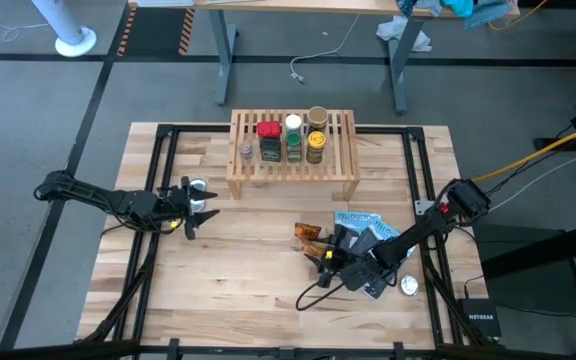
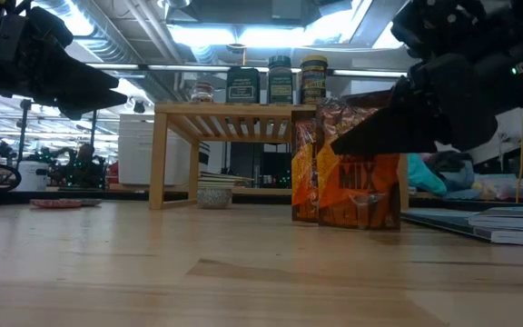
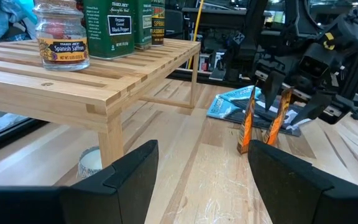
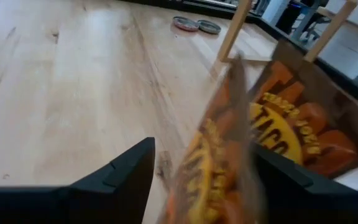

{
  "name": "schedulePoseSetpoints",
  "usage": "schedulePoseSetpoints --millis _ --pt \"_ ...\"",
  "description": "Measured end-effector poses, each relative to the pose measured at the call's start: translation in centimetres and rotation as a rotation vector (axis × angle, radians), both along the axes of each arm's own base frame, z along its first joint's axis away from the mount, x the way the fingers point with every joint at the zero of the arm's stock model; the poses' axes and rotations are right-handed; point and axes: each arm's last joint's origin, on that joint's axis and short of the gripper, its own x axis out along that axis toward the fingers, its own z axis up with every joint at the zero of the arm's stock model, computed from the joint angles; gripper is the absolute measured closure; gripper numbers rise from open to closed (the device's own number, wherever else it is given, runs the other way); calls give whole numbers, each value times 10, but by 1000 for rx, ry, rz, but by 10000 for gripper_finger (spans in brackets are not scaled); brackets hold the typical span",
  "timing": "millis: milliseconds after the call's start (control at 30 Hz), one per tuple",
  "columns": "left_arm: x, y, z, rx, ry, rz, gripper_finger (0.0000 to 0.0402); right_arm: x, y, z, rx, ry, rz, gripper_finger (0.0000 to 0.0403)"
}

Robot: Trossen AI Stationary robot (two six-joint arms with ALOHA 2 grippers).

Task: Shelf spices
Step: Remove the orange seasoning pack from the shelf, then remove the yellow seasoning bottle from the shelf

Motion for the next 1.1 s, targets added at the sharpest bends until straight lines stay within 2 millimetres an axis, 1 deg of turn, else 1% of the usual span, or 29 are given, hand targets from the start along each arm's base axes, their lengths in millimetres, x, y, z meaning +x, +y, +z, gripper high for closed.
schedulePoseSetpoints --millis 233,333,533,667,800,900,1100 --pt "0 0 0 0 0 0 160 -19 18 4 -103 -24 -44 175" --pt "0 0 0 0 0 0 160 -27 25 10 -135 -51 -71 175" --pt "0 0 0 0 0 0 160 -39 27 26 -186 -89 -126 175" --pt "0 0 0 0 0 0 160 -45 20 41 -221 -95 -168 175" --pt "0 0 0 0 0 0 160 -48 7 58 -246 -107 -232 175" --pt "0 0 0 0 0 0 160 -48 -7 72 -241 -118 -281 175" --pt "0 0 0 0 0 0 160 -47 -40 96 -198 -120 -357 175"
